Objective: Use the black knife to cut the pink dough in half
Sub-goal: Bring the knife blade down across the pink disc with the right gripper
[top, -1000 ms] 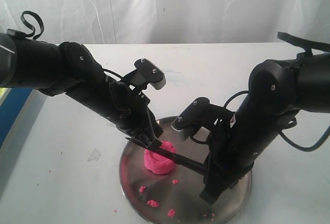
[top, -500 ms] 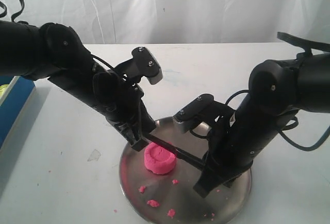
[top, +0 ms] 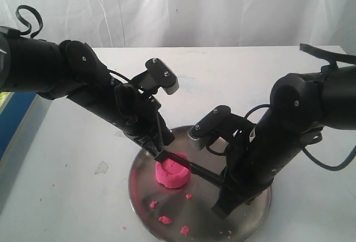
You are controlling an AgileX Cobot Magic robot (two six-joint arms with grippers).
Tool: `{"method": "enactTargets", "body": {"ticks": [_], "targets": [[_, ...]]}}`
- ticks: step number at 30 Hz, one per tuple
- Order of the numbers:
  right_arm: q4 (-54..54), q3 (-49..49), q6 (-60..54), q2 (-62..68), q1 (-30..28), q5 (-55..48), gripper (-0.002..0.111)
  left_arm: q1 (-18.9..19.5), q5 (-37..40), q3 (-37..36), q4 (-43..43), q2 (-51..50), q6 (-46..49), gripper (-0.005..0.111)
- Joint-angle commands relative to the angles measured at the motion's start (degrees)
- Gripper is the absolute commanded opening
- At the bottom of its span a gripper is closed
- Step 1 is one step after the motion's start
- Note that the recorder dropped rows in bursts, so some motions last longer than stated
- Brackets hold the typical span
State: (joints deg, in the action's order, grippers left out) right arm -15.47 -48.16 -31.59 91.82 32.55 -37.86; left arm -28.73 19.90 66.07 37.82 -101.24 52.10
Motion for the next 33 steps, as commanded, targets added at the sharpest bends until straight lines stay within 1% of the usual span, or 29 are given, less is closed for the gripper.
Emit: {"method": "enactTargets", "body": {"ticks": [1,15,21,26,30,33], "targets": [[0.08,0.72,-0.77,1.12,0.13,1.21,0.000,0.09,0.91,-0.30,1.17,0.06,0.38,0.000],[-0.04,0.86,-0.77,3.53,0.13,1.68,0.000,0.09,1.39,-0.30,0.69,-1.38,0.38,0.000],[-0.04,0.86,-0.77,3.54,0.13,1.87,0.000,0.09,0.66,-0.30,-2.38,-3.19,0.64,0.000],[-0.04,0.86,-0.77,3.54,0.13,1.87,0.000,0.09,0.66,-0.30,-2.94,-3.32,0.53,0.000],[-0.04,0.86,-0.77,3.54,0.13,1.87,0.000,0.09,-0.71,-0.30,-5.38,-3.32,0.30,0.000],[-0.04,0.86,-0.77,3.54,0.13,1.87,0.000,0.09,-2.33,-0.30,-5.35,-3.32,0.30,0.000]]}}
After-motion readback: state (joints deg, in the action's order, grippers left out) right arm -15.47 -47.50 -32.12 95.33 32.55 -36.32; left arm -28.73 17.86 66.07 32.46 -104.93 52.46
